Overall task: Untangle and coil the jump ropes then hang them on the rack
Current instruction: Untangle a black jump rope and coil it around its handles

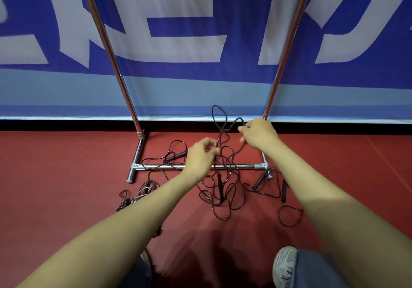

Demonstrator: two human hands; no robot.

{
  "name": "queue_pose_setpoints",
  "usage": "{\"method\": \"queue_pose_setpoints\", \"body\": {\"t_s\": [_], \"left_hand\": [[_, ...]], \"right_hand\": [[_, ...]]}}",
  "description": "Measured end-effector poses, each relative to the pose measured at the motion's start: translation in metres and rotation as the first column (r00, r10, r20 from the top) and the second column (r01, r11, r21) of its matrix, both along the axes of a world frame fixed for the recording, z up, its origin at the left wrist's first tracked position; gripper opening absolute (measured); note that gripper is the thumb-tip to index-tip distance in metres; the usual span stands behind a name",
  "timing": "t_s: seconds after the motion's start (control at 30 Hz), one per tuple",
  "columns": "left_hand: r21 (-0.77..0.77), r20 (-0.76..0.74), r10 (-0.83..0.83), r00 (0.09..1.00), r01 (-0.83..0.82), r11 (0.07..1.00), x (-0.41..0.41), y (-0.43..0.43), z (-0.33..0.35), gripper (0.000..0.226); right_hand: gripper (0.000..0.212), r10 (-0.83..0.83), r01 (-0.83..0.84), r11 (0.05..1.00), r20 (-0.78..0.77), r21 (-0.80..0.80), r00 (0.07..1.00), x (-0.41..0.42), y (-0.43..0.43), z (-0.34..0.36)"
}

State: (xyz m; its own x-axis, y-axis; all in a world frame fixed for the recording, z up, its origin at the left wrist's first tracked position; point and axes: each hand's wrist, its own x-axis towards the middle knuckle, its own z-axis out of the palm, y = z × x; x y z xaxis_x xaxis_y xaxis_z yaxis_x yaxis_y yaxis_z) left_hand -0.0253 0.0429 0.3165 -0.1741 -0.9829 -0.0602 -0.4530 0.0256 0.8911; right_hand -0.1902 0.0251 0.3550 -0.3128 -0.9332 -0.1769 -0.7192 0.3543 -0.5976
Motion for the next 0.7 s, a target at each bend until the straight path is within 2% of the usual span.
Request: {"method": "queue_pose_setpoints", "body": {"t_s": [0.07, 0.1, 0.17, 0.2, 0.3, 0.37, 0.47, 0.5, 0.6, 0.7], "left_hand": [[-0.036, 0.026, 0.041, 0.999, -0.04, 0.999, 0.003, -0.007, 0.009, 0.017], [-0.065, 0.076, 0.046, 0.996, -0.041, 0.997, 0.004, -0.01, 0.012, 0.022], [-0.114, 0.203, 0.003, 0.979, 0.021, 0.993, 0.006, -0.012, 0.018, 0.027], [-0.12, 0.247, -0.037, 0.968, 0.069, 0.99, 0.007, -0.012, 0.02, 0.028], [-0.119, 0.264, -0.139, 0.955, 0.175, 0.977, 0.006, -0.011, 0.022, 0.026], [-0.122, 0.192, -0.141, 0.971, 0.167, 0.978, 0.004, -0.009, 0.022, 0.019], [-0.029, -0.105, -0.091, 0.99, 0.089, 0.996, 0.005, -0.01, 0.024, 0.018], [-0.016, -0.128, -0.111, 0.985, 0.11, 0.994, 0.006, -0.011, 0.024, 0.019], [0.005, 0.039, -0.271, 0.962, 0.271, 0.963, 0.013, -0.014, 0.021, 0.009], [0.143, 0.219, -0.367, 0.904, 0.343, 0.929, 0.025, -0.017, 0.007, 0.012]], "right_hand": [[0.021, 0.03, -0.026, 0.997, -0.044, 0.073, 0.999, -0.001, 0.002, -0.002], [0.029, 0.073, -0.072, 0.996, -0.015, 0.059, 0.997, 0.001, 0.004, -0.002], [0.058, 0.192, -0.191, 0.981, 0.1, -0.016, 0.976, 0.007, 0.009, -0.003], [0.061, 0.26, -0.258, 0.966, 0.121, -0.031, 0.958, 0.011, 0.012, -0.003], [0.032, 0.414, -0.414, 0.91, 0.015, 0.002, 0.91, 0.02, 0.016, -0.003], [0.018, 0.385, -0.385, 0.922, -0.012, -0.022, 0.923, 0.019, 0.016, 0.0], [0.009, 0.393, -0.395, 0.918, -0.058, -0.025, 0.918, 0.014, 0.016, 0.002], [0.005, 0.388, -0.39, 0.92, -0.064, -0.037, 0.92, 0.014, 0.015, 0.003], [0.008, 0.298, -0.297, 0.944, -0.016, -0.143, 0.954, 0.008, 0.012, 0.011], [0.01, 0.252, -0.236, 0.957, 0.08, -0.171, 0.964, -0.001, 0.012, 0.019]]}}
